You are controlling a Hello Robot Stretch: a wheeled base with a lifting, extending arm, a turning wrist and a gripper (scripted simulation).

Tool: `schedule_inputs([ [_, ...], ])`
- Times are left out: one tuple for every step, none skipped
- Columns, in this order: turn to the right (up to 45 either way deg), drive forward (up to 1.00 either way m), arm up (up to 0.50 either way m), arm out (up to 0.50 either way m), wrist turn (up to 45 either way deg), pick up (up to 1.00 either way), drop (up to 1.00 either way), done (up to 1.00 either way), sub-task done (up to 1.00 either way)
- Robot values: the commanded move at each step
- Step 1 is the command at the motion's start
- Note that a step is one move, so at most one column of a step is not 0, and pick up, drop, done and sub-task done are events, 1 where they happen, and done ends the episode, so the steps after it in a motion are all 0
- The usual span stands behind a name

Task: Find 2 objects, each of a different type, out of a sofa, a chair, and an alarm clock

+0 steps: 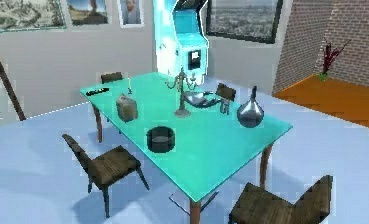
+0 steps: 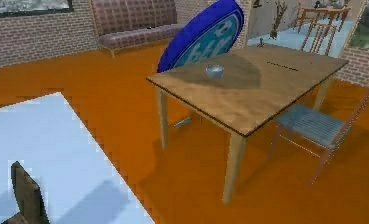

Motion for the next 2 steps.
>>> schedule_inputs([
  [-45.0,0.0,0.0,0.0,0.0,0.0,0.0,0.0,0.0],
  [-6.0,0.0,0.0,0.0,0.0,0.0,0.0,0.0,0.0],
])
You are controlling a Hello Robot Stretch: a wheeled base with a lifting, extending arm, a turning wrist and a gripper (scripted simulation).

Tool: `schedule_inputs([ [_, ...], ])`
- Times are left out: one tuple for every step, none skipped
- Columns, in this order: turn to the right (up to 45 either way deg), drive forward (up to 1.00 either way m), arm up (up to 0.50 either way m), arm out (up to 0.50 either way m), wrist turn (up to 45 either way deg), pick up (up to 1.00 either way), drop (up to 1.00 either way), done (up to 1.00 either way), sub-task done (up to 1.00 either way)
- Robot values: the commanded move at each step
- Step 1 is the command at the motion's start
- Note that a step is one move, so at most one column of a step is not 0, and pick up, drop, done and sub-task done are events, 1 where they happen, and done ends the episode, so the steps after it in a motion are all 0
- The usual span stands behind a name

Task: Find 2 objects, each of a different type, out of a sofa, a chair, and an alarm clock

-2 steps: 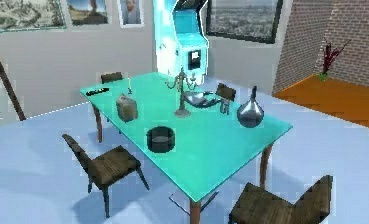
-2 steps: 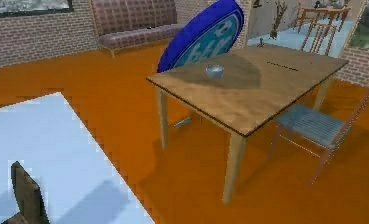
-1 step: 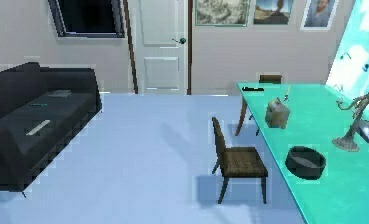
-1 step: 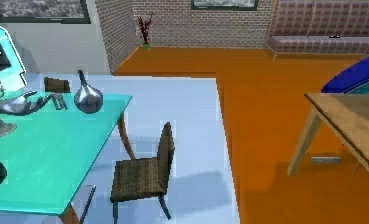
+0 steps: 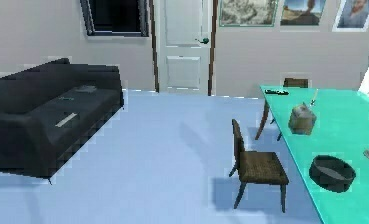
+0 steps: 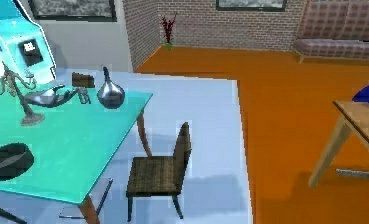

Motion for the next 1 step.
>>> schedule_inputs([
  [0.0,0.6,0.0,0.0,0.0,0.0,0.0,0.0,0.0],
])
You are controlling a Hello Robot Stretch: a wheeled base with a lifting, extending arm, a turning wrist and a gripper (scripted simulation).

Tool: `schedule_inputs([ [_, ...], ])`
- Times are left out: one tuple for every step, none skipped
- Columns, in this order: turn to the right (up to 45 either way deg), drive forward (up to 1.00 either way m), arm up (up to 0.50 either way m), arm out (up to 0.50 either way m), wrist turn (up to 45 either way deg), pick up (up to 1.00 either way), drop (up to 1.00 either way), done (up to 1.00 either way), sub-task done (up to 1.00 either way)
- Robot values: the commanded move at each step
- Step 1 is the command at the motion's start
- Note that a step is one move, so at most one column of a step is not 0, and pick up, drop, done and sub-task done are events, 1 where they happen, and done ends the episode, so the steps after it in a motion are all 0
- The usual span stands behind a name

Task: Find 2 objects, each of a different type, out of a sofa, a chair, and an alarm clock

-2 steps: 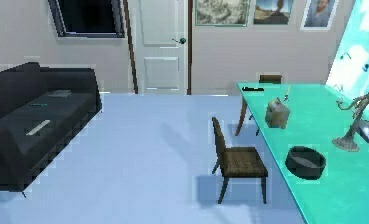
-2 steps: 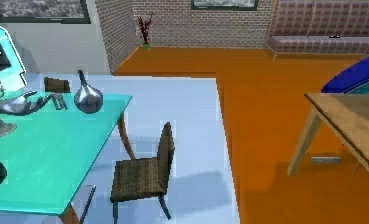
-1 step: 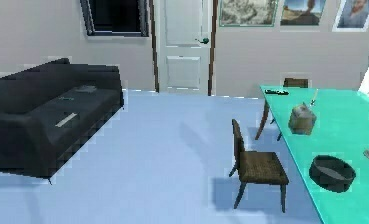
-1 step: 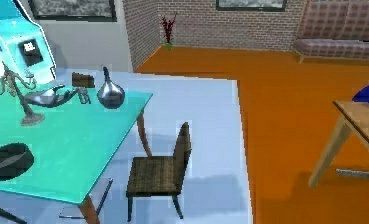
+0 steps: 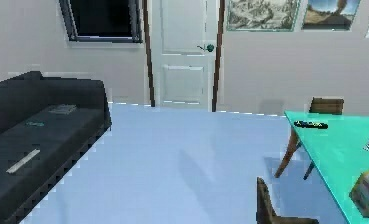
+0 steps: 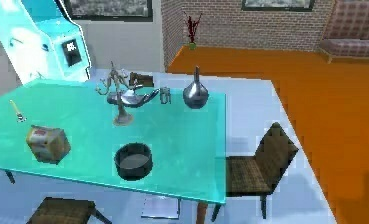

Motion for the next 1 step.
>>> schedule_inputs([
  [-33.0,0.0,0.0,0.0,0.0,0.0,0.0,0.0,0.0],
])
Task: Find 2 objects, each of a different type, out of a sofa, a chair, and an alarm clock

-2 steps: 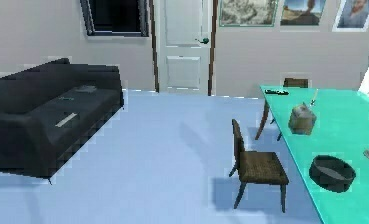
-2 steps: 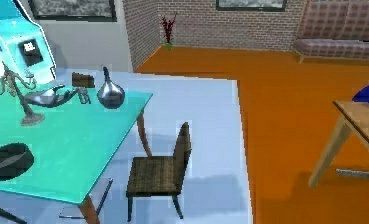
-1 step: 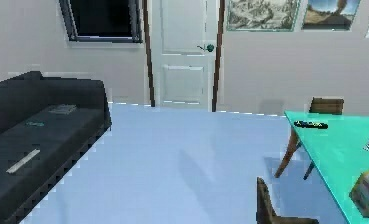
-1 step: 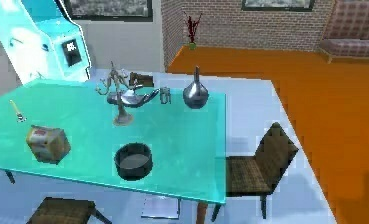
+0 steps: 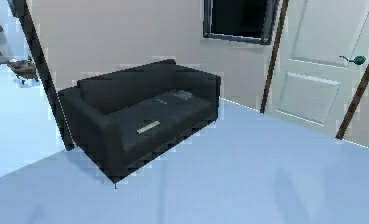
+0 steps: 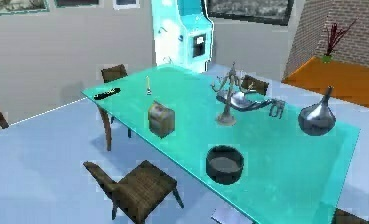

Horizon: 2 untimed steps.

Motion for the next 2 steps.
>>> schedule_inputs([
  [0.0,0.45,0.0,0.0,0.0,0.0,0.0,0.0,0.0],
  [-42.0,0.0,0.0,0.0,0.0,0.0,0.0,0.0,0.0],
])
